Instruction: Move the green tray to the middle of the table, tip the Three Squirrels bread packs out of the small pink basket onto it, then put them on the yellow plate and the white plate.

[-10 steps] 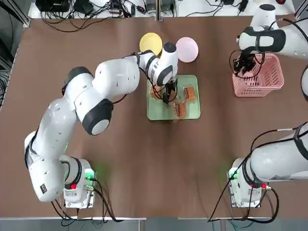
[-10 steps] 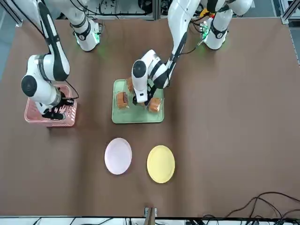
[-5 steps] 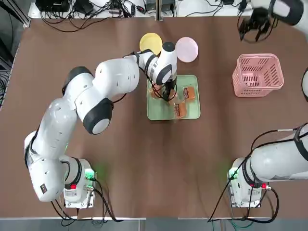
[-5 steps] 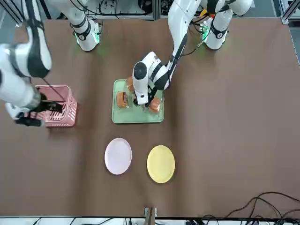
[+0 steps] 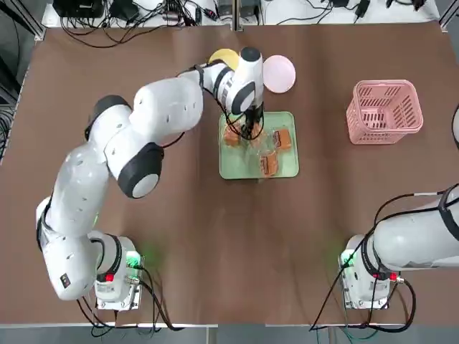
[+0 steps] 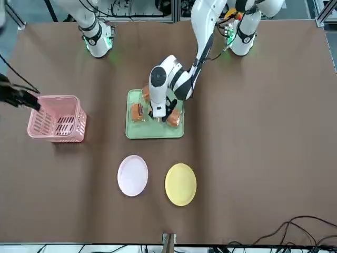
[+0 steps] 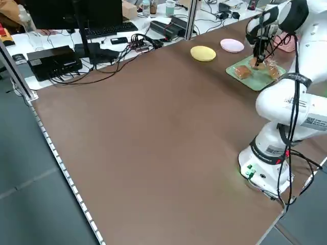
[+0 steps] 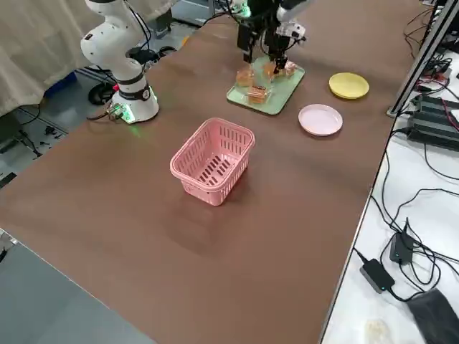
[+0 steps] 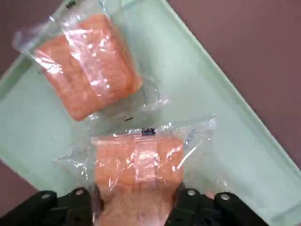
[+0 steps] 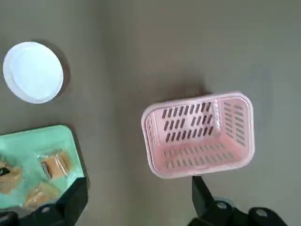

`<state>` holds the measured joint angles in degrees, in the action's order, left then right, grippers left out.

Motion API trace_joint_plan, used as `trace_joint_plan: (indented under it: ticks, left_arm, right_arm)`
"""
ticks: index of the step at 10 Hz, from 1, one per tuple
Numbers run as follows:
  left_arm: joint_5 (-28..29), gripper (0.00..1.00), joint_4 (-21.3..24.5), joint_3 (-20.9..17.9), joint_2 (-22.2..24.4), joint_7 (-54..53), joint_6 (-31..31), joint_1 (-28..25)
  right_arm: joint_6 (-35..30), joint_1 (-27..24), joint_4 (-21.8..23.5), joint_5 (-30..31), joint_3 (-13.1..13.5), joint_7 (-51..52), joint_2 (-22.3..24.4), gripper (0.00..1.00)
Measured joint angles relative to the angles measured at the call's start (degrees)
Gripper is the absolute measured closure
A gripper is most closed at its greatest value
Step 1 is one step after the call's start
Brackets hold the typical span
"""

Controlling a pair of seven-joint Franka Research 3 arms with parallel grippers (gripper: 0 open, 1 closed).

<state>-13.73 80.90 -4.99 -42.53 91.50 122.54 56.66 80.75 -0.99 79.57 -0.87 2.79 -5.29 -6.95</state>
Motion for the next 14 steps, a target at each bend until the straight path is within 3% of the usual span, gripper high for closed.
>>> trace_joint_plan:
  ticks: [2,4,9,11,14]
  left_arm:
    - [1.02,0.51,0.23,0.13,3.60,-9.25,-9.50,0.24]
    - [1.38,0.51,1.75,0.75,4.18,-20.70,-12.97,0.71]
    - [1.43,0.51,14.50,4.36,8.16,-38.84,-13.29,0.88]
    - [1.43,0.51,15.53,4.13,8.67,-40.11,-10.99,-0.50]
    - [1.42,0.51,15.50,4.09,8.49,-42.92,-5.42,-7.42]
  right_arm:
    - [-0.84,0.05,-0.20,-0.35,0.08,0.29,0.45,0.02]
    - [2.67,0.43,2.06,-0.58,-0.15,0.31,0.74,0.02]
    - [4.12,0.82,5.32,-0.66,-0.35,0.36,3.01,0.02]
    - [4.25,1.20,5.43,-0.68,-0.67,0.38,3.03,0.02]
    - [4.28,1.44,5.53,-0.89,-0.71,0.38,3.07,0.02]
